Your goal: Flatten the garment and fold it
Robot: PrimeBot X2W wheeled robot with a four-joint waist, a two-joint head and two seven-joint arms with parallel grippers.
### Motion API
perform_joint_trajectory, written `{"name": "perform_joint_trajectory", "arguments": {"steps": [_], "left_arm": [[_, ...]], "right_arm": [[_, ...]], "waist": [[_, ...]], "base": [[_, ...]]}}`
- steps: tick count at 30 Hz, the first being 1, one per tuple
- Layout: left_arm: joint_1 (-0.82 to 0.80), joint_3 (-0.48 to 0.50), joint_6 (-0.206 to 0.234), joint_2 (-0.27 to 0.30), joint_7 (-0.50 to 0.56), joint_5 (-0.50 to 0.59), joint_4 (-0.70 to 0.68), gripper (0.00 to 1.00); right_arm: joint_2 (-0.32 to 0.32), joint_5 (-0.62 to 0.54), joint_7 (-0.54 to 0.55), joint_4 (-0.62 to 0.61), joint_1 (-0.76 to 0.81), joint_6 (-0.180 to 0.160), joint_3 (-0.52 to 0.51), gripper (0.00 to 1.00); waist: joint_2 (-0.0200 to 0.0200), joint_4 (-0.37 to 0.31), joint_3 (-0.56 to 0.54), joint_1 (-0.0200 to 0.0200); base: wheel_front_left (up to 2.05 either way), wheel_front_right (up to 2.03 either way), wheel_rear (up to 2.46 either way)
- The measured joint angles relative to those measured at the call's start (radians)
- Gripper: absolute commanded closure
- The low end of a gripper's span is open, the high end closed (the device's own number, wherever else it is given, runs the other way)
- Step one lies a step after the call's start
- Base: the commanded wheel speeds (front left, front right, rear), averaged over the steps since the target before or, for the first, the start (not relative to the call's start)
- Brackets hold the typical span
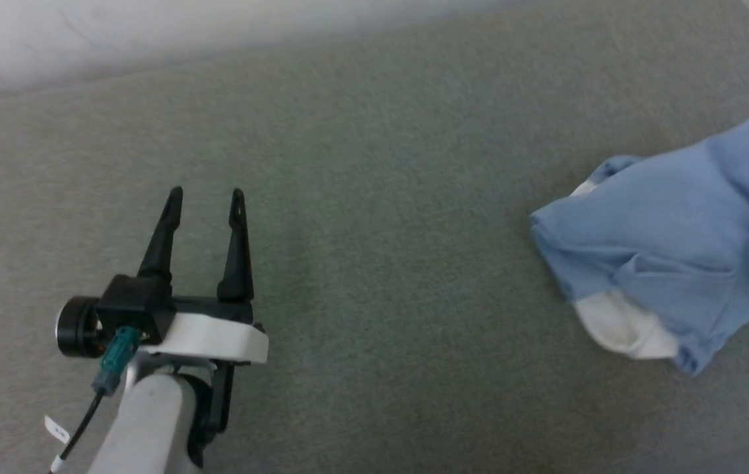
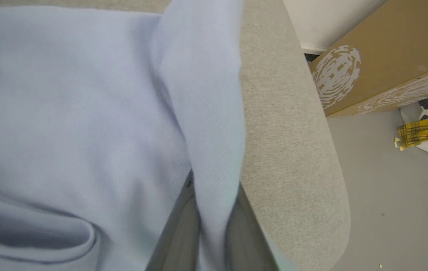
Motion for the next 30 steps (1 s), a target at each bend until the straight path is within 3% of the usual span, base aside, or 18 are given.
{"name": "perform_joint_trajectory", "arguments": {"steps": [3,4,5,6,15,18,20,24,30], "left_arm": [[-0.029,-0.006,-0.008,0.008,0.008,0.007,-0.002,0.00],[-0.038,-0.008,-0.009,0.009,0.008,0.007,-0.002,0.00],[-0.045,-0.010,-0.014,0.010,0.008,0.007,-0.002,0.00],[-0.051,-0.012,-0.015,0.010,0.008,0.007,-0.002,0.00],[-0.053,-0.009,-0.013,0.006,0.005,0.004,0.018,0.00],[-0.036,-0.005,-0.006,0.000,0.000,-0.004,0.027,0.00],[-0.016,-0.002,-0.004,-0.007,-0.003,-0.009,0.033,0.00],[0.020,0.007,0.004,-0.027,-0.009,-0.017,0.041,0.00],[0.070,0.027,0.006,-0.059,-0.012,-0.037,0.049,0.00]], "right_arm": [[0.005,-0.021,-0.109,0.095,-0.052,0.000,-0.065,1.00],[0.006,-0.033,-0.146,0.122,-0.065,0.000,-0.084,0.80],[0.009,-0.049,-0.171,0.153,-0.078,0.000,-0.098,0.32],[0.014,-0.061,-0.192,0.182,-0.089,0.000,-0.109,0.00],[0.053,-0.175,-0.486,0.330,-0.129,0.000,-0.185,0.00],[0.058,-0.232,-0.537,0.313,-0.107,0.000,-0.225,0.00],[0.077,-0.251,-0.544,0.266,-0.065,0.000,-0.250,0.00],[0.155,-0.265,-0.547,0.060,0.081,0.000,-0.304,0.00],[0.287,-0.260,-0.547,-0.174,0.286,0.000,-0.303,0.00]], "waist": [[0.0000,-0.029,0.055,0.0001],[0.0000,-0.037,0.072,0.0001],[0.0000,-0.044,0.089,0.0000],[0.0000,-0.049,0.105,0.0000],[0.0000,-0.062,0.172,-0.0001],[0.0000,-0.058,0.155,-0.0002],[0.0000,-0.052,0.137,-0.0003],[0.0000,-0.033,0.090,-0.0004],[0.0000,0.014,0.014,-0.0005]], "base": [[0.00,0.00,0.00],[0.00,0.00,0.00],[0.00,0.00,0.00],[0.00,0.00,0.00],[0.00,0.00,0.00],[0.00,0.00,0.00],[0.00,0.00,0.00],[0.00,0.00,0.00],[0.00,0.00,0.00]]}}
